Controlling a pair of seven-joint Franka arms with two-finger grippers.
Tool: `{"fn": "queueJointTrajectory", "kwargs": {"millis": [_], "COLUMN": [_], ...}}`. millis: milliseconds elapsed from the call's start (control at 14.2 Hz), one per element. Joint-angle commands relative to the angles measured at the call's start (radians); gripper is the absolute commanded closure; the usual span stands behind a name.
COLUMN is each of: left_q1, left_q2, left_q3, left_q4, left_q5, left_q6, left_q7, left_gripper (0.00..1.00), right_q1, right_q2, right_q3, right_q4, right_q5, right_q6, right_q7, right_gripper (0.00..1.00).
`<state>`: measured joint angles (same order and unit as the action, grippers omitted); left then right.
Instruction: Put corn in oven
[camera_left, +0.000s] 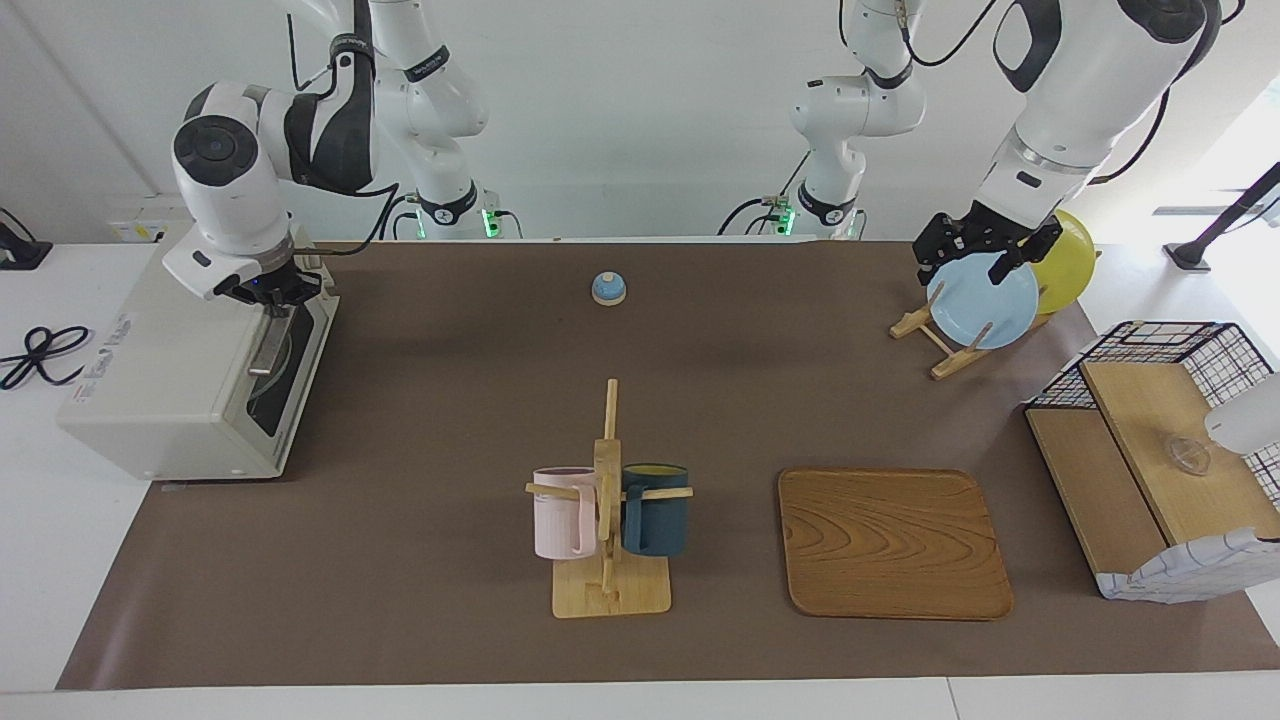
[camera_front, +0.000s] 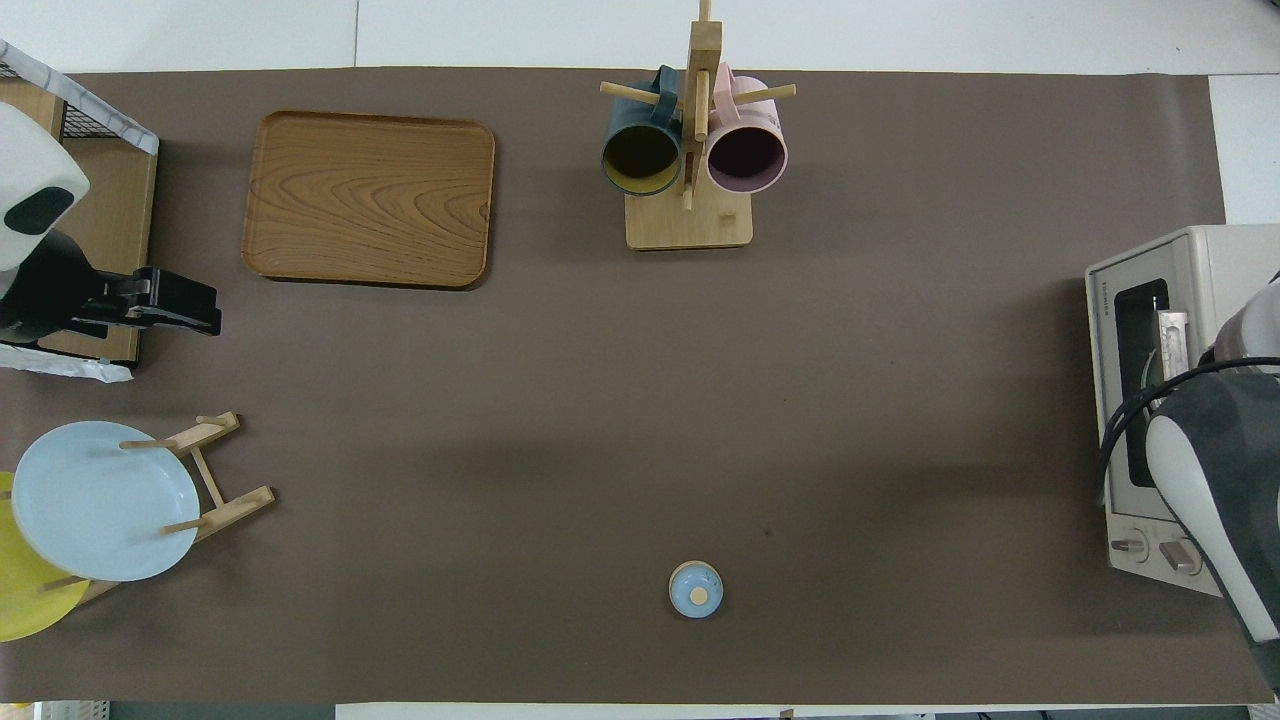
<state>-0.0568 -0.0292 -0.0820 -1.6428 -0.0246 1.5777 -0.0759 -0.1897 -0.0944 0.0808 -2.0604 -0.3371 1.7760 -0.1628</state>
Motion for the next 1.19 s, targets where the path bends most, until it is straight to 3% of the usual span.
{"fn": "queueJointTrajectory", "kwargs": {"millis": [0, 211, 492, 843, 913, 983, 1124], "left_q1": [0.018, 0.018, 0.018, 0.018, 0.018, 0.018, 0.018], "left_q2": [-0.012, -0.012, -0.012, -0.012, -0.011, -0.012, -0.012], "left_q3": [-0.015, -0.015, -0.015, -0.015, -0.015, -0.015, -0.015], "left_q4": [-0.011, -0.011, -0.011, -0.011, -0.011, -0.011, -0.011], "left_q5": [0.012, 0.012, 0.012, 0.012, 0.012, 0.012, 0.012], "left_q6": [-0.007, -0.007, -0.007, -0.007, -0.007, -0.007, -0.007], "left_q7": [-0.001, -0.001, -0.002, -0.001, -0.002, -0.002, -0.002], "left_gripper": [0.0, 0.0, 0.0, 0.0, 0.0, 0.0, 0.0], "right_q1": [-0.014, 0.007, 0.067, 0.151, 0.156, 0.156, 0.156], "right_q2": [0.007, 0.022, 0.123, 0.163, 0.167, 0.165, 0.156], "right_q3": [0.005, 0.016, 0.019, 0.034, 0.034, 0.034, 0.034], "right_q4": [0.057, 0.153, 0.394, 0.503, 0.496, 0.484, 0.487], "right_q5": [-0.002, 0.035, 0.169, 0.237, 0.257, 0.262, 0.265], "right_q6": [-0.044, -0.116, -0.265, -0.312, -0.313, -0.316, -0.349], "right_q7": [-0.041, -0.041, -0.031, 0.046, 0.063, 0.065, 0.068], "right_gripper": [1.0, 1.0, 1.0, 1.0, 0.76, 0.06, 0.0]}}
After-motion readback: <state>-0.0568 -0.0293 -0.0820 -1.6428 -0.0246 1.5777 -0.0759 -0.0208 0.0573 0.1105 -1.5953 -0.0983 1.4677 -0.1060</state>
